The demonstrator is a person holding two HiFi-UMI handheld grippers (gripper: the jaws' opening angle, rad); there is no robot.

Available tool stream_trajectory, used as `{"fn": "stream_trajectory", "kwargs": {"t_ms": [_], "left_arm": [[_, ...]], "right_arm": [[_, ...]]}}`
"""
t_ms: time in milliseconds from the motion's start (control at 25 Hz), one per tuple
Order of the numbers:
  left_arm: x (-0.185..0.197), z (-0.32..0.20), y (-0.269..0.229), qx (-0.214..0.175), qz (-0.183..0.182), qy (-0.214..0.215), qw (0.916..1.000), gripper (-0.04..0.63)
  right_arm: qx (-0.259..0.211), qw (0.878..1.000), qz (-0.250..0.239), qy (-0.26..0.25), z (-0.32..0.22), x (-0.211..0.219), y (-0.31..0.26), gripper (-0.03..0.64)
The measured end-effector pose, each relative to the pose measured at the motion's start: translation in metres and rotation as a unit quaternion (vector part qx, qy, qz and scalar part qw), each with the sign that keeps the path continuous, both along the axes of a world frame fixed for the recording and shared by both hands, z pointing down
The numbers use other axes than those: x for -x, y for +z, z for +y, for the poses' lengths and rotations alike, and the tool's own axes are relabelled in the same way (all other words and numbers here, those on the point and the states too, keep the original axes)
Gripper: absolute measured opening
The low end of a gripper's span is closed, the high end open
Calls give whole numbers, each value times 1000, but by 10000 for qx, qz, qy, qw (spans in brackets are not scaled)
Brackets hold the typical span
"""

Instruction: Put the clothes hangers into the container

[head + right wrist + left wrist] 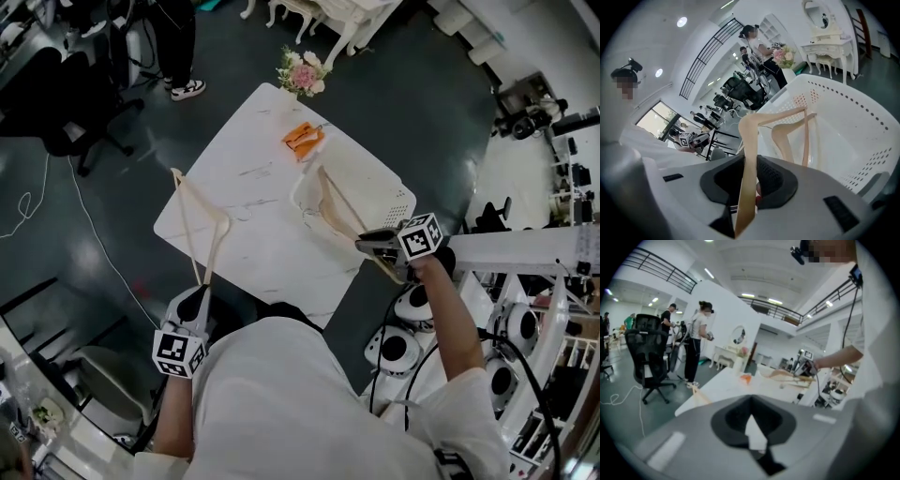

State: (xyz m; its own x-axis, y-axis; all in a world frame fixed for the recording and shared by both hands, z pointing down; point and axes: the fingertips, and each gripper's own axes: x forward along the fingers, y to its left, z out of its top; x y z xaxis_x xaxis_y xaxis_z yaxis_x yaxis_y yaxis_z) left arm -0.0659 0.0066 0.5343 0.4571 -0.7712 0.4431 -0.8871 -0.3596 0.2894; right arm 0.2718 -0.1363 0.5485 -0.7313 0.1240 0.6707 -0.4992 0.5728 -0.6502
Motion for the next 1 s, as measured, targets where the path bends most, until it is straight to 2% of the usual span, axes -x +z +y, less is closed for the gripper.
{"fn": "stream_trajectory", "kwargs": {"t_ms": [280,560,720,840,1000], "left_arm": [[-5,-3,7,165,-35,10,9999,0],[-3,-11,11,244,-47,53,9997,0],[-4,-14,13,255,-37,95,9996,0],[-5,-15,13,229,-21,131,9996,0],[-4,-16,12,193,5,165,9997,0]], "right_arm": [[232,9989,410,-68,-28,-17,34,78],[367,9971,631,-195,-27,-22,61,78],[202,9969,738,-205,-26,-22,64,81],[-64,9965,823,-144,-33,-24,60,134],[-508,9952,820,175,-43,-19,44,137]]}}
